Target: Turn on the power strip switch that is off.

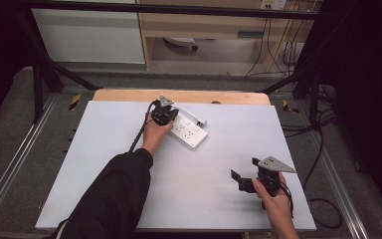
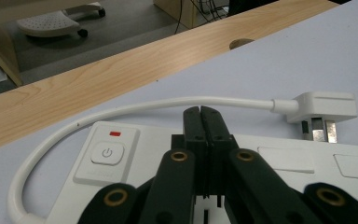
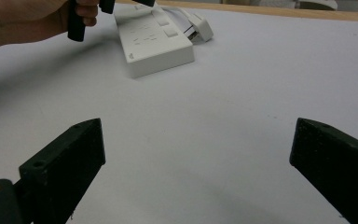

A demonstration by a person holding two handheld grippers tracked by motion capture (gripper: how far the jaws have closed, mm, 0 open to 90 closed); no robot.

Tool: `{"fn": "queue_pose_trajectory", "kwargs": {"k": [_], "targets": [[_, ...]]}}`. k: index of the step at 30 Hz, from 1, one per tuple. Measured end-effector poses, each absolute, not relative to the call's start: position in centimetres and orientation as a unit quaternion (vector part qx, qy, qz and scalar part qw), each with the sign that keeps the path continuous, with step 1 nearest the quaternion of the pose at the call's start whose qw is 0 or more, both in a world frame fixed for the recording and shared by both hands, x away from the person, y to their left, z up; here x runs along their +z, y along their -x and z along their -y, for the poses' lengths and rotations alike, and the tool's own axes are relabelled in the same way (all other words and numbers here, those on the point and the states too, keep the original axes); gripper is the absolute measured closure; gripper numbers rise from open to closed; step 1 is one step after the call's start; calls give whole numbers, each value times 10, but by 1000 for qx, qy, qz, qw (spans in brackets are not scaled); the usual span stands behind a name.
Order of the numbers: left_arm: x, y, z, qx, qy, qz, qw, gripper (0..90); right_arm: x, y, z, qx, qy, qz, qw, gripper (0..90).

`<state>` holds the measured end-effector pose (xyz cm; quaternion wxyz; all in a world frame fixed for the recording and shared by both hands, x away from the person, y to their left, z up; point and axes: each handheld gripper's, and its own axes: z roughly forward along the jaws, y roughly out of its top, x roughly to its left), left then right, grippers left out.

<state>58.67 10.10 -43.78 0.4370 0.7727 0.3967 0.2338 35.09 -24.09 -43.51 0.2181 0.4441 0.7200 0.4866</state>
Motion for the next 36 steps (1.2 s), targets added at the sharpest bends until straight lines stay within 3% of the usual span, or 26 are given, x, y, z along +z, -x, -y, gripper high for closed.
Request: {"fn": "queue_pose_trajectory", "kwargs": {"k": [36], "targets": [[-444,-592,-100,247,-780,-393,419,900,-434,-350,240,488,-436,-724,215,39]]}}
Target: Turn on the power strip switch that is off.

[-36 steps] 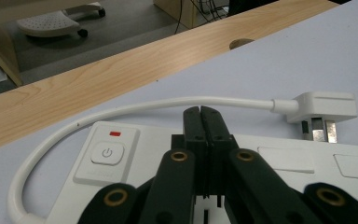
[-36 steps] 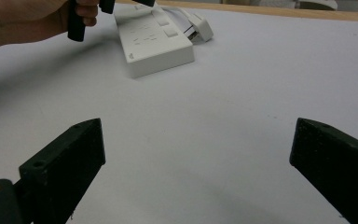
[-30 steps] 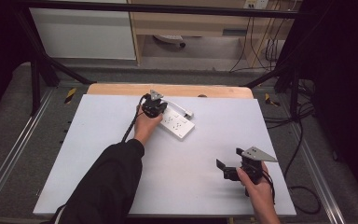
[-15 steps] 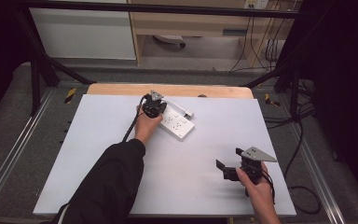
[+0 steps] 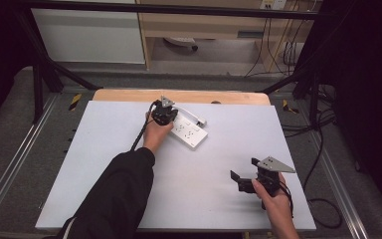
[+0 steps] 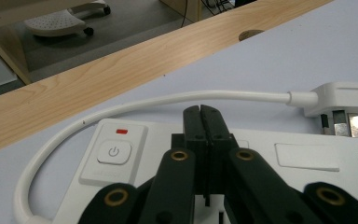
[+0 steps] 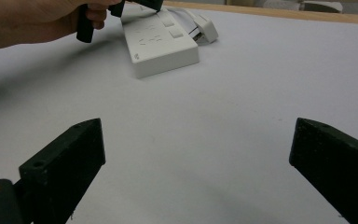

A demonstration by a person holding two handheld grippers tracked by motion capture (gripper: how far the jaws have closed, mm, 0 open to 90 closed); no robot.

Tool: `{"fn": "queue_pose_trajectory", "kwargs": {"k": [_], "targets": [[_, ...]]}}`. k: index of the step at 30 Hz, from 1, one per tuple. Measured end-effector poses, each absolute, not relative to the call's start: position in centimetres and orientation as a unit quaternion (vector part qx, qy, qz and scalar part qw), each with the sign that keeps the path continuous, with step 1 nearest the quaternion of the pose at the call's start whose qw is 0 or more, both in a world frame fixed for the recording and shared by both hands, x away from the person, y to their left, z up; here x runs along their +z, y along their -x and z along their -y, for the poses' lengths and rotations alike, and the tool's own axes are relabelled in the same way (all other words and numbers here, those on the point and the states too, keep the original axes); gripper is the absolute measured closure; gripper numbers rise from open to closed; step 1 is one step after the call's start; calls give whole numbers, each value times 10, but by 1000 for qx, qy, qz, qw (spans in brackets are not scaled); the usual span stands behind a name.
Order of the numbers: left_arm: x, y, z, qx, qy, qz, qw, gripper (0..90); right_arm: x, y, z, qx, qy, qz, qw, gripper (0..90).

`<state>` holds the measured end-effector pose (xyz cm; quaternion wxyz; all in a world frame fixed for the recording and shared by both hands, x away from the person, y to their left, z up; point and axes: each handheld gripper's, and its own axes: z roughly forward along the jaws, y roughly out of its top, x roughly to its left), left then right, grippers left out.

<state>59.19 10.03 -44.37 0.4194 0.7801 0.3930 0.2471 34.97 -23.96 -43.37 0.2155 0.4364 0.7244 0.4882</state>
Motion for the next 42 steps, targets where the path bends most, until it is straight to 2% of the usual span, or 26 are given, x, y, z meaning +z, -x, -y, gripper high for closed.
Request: {"fn": "queue_pose_trajectory", "kwargs": {"k": [13,42], "targets": [[-446,-593,-103,235,-774,-405,426,900,-434,-350,240,489,-436,-724,215,38],[-440,-587,-101,230,-773,-390,446,900,-434,-352,239,489,-437,-724,215,38]]}}
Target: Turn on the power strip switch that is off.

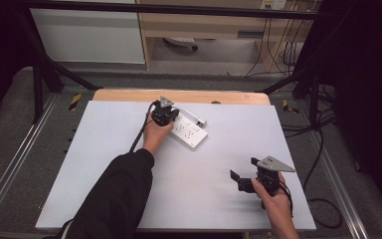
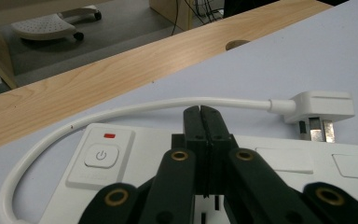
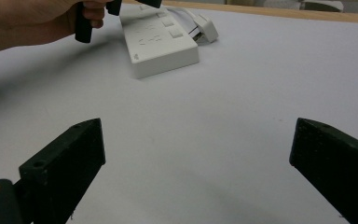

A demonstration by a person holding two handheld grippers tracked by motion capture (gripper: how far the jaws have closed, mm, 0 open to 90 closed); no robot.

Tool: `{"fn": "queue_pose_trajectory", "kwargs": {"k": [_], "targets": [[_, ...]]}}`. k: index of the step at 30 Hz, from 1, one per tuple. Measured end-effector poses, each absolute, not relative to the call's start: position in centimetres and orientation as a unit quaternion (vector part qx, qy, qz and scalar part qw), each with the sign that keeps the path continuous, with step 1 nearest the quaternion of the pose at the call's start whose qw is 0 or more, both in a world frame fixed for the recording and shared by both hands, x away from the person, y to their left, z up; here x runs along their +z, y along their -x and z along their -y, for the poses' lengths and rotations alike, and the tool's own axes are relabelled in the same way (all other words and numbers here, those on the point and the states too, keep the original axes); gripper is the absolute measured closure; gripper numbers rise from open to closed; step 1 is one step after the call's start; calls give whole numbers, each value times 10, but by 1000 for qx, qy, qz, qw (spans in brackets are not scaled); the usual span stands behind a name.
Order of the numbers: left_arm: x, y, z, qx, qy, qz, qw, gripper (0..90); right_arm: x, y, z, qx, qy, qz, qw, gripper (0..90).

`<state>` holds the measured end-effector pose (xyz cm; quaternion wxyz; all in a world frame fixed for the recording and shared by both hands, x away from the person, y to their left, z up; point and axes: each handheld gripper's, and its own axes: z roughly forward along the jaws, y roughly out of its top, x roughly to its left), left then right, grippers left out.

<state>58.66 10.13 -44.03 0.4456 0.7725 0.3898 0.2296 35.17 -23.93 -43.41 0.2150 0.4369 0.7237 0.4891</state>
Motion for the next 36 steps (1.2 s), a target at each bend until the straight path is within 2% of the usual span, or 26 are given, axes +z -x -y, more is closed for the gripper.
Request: {"fn": "queue_pose_trajectory", "kwargs": {"k": [12,17,30,31,32,34,36], "targets": [[-430,-580,-102,222,-773,-385,454,899,-435,-352,239,490,-440,-722,212,38],[-427,-578,-102,212,-769,-388,462,813,-435,-353,239,488,-440,-724,211,38],[-414,-568,-106,203,-763,-392,472,666,-434,-352,239,488,-438,-724,215,36],[-413,-567,-107,207,-763,-391,471,613,-434,-352,240,487,-437,-724,216,36],[-413,-567,-107,208,-761,-393,472,613,-434,-352,240,487,-437,-724,216,36],[-411,-565,-107,207,-761,-394,472,538,-433,-352,240,490,-438,-722,216,35],[-409,-563,-107,208,-762,-392,472,512,-433,-352,240,490,-438,-723,216,35]]}}
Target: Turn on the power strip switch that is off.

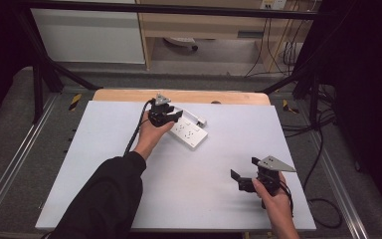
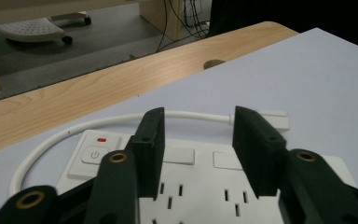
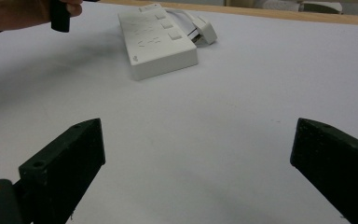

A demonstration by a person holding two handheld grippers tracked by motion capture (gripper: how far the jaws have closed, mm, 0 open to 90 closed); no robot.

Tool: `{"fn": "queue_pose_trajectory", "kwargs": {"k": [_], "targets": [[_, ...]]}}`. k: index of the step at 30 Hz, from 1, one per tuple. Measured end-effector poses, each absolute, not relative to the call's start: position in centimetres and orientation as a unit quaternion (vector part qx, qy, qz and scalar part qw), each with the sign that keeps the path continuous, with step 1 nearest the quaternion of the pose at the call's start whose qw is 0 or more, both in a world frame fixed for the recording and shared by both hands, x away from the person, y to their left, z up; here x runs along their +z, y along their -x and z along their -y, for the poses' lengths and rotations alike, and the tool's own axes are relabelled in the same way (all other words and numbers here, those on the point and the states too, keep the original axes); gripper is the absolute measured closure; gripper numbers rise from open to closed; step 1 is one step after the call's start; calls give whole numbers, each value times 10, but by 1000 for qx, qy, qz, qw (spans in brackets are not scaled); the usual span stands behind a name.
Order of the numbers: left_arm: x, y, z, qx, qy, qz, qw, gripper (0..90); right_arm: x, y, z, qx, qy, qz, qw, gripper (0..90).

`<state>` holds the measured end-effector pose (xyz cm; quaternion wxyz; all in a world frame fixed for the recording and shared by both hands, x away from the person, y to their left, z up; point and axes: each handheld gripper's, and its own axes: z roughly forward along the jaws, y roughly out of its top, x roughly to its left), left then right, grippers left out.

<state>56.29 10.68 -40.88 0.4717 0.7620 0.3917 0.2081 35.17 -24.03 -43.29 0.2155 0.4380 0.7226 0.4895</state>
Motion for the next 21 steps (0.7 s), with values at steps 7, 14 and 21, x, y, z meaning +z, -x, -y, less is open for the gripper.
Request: {"fn": "queue_pose_trajectory", "kwargs": {"k": [7,14,21], "targets": [[-398,-555,-104,201,-756,-399,479,276,-433,-352,239,489,-436,-724,216,33],[-388,-547,-101,201,-761,-387,480,138,-434,-354,239,489,-437,-724,213,31],[-380,-540,-104,201,-764,-381,481,107,-434,-354,238,489,-432,-727,212,26]]}}
